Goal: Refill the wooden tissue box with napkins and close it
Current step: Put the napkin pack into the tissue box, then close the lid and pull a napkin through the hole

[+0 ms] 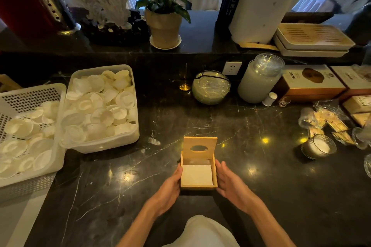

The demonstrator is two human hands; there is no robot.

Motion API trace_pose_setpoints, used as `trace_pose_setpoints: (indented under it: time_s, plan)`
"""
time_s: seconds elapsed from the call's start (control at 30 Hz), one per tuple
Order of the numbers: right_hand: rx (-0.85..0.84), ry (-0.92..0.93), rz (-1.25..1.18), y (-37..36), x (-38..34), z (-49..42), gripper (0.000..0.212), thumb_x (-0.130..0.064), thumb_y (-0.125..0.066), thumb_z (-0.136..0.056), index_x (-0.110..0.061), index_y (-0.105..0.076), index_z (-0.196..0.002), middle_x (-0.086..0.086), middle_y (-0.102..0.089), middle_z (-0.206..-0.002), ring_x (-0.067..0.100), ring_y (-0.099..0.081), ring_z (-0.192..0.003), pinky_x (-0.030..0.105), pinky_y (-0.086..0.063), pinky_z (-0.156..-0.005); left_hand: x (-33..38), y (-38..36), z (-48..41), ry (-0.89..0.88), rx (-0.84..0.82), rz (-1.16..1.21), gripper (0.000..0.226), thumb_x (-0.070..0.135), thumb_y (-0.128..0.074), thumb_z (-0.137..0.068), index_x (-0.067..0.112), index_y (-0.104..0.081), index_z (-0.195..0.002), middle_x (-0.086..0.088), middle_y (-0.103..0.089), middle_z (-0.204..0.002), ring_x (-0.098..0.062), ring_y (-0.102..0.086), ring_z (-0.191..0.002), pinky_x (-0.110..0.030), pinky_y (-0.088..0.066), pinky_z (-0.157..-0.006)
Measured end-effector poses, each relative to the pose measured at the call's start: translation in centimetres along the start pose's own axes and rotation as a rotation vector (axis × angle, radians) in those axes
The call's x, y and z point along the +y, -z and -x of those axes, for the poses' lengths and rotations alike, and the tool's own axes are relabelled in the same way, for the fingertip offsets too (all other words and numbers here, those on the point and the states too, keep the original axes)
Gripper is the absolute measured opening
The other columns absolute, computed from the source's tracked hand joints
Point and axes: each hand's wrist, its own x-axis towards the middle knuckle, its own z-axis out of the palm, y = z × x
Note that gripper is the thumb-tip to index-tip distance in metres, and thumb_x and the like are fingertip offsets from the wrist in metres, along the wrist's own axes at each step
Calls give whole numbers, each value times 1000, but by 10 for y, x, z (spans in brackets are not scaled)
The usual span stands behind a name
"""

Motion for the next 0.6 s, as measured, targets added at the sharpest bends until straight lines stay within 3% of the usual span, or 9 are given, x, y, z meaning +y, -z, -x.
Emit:
trace_pose_setpoints:
  time_s: [0.07, 0.13, 0.23, 0.3, 0.37, 0.43, 0.5, 0.57, 0.6]
  plan:
    - [8, -4, 7, 2, 1, -1, 53, -58, -30, -98, -45, -22, -149, -17, -37, -147, 22, -23, -148, 41, -20, -117, 3, 1, 2, 0, 2, -19, 46, 46, -28, -103, 35, -32, -147, 11, -57, -136, -6, -52, -124, -32, -33, -111]
    - [22, 13, 24, 7, 0, -2, 61, -63, -33, -95, -44, -19, -151, -10, -22, -161, 24, -18, -150, 47, -19, -119, 9, 2, 3, -24, -3, -30, 54, 51, -32, -100, 36, -25, -152, 7, -49, -146, -14, -45, -135, -38, -29, -117]
    - [36, 98, 92, 9, -18, -4, 60, -65, -32, -95, -49, -17, -151, -8, -19, -162, 26, -17, -150, 56, -18, -117, 34, 3, 1, -100, 10, -21, 63, 54, -38, -97, 48, -9, -152, 3, -20, -163, -25, -19, -150, -55, -17, -121]
    - [35, 160, 133, 5, -39, -6, 60, -69, -31, -94, -50, -20, -150, -6, -17, -163, 26, -17, -150, 57, -19, -117, 55, 2, -3, -134, 18, -41, 57, 54, -35, -99, 47, -14, -152, 4, -16, -164, -26, -14, -151, -61, -17, -119]
    - [81, 204, 159, -2, -57, -11, 53, -64, -27, -97, -42, -38, -143, -4, -28, -160, 25, -23, -148, 53, -22, -116, 74, 0, -6, -147, 24, -95, 53, 57, -31, -100, 39, -30, -150, 3, -25, -161, -23, -18, -150, -61, -21, -117]
    - [160, 230, 202, -7, -65, -18, 43, -55, -22, -101, -40, -58, -118, -5, -47, -145, 21, -36, -141, 48, -29, -114, 82, -1, -9, -152, 74, -156, 53, 59, -27, -99, 31, -53, -137, 4, -44, -149, -18, -30, -142, -57, -23, -117]
    - [208, 265, 236, -7, -60, -22, 57, -53, -20, -101, -28, -71, -98, -4, -59, -132, 16, -48, -130, 43, -34, -110, 77, 0, -9, -156, 153, -190, 57, 56, -26, -100, 21, -69, -115, 9, -55, -133, -13, -40, -130, -54, -28, -115]
    - [229, 297, 284, -6, -45, -22, 60, -52, -28, -99, -15, -75, -90, -5, -64, -122, 13, -54, -122, 39, -38, -106, 62, 2, -6, -191, 190, -272, 51, 50, -33, -102, 21, -74, -101, 12, -56, -127, -11, -47, -125, -48, -36, -113]
    - [231, 311, 305, -4, -36, -21, 50, -49, -37, -98, -16, -74, -93, -6, -66, -117, 15, -57, -118, 36, -43, -101, 51, 4, -5, -213, 188, -294, 39, 44, -40, -102, 23, -72, -102, 10, -59, -126, -12, -52, -123, -45, -41, -110]
